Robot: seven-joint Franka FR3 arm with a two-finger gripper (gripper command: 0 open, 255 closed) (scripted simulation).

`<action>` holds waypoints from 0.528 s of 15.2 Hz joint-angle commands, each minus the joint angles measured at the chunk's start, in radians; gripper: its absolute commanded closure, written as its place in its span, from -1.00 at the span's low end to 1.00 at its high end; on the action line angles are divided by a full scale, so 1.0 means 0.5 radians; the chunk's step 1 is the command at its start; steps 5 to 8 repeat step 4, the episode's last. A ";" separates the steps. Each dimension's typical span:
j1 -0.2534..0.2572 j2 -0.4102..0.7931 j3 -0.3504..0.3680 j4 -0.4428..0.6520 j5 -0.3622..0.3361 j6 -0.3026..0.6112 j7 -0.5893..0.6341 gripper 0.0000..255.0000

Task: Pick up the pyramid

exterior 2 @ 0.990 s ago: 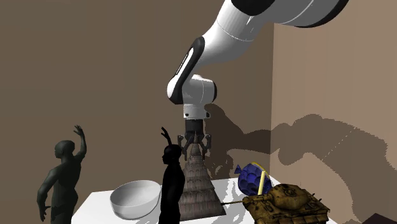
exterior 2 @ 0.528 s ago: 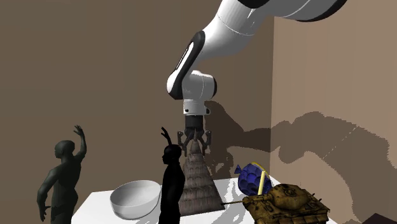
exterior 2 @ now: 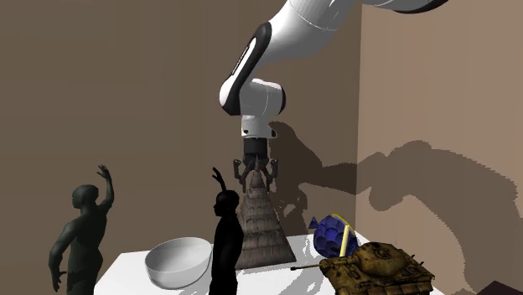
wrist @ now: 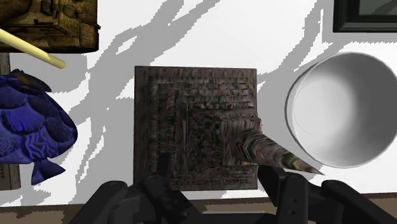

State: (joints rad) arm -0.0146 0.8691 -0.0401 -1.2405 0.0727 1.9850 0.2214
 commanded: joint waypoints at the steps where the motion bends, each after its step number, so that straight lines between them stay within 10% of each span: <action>1: 0.000 -0.037 -0.001 0.004 -0.001 -0.033 0.001 1.00; 8: 0.000 -0.053 -0.002 0.008 -0.002 -0.053 0.002 1.00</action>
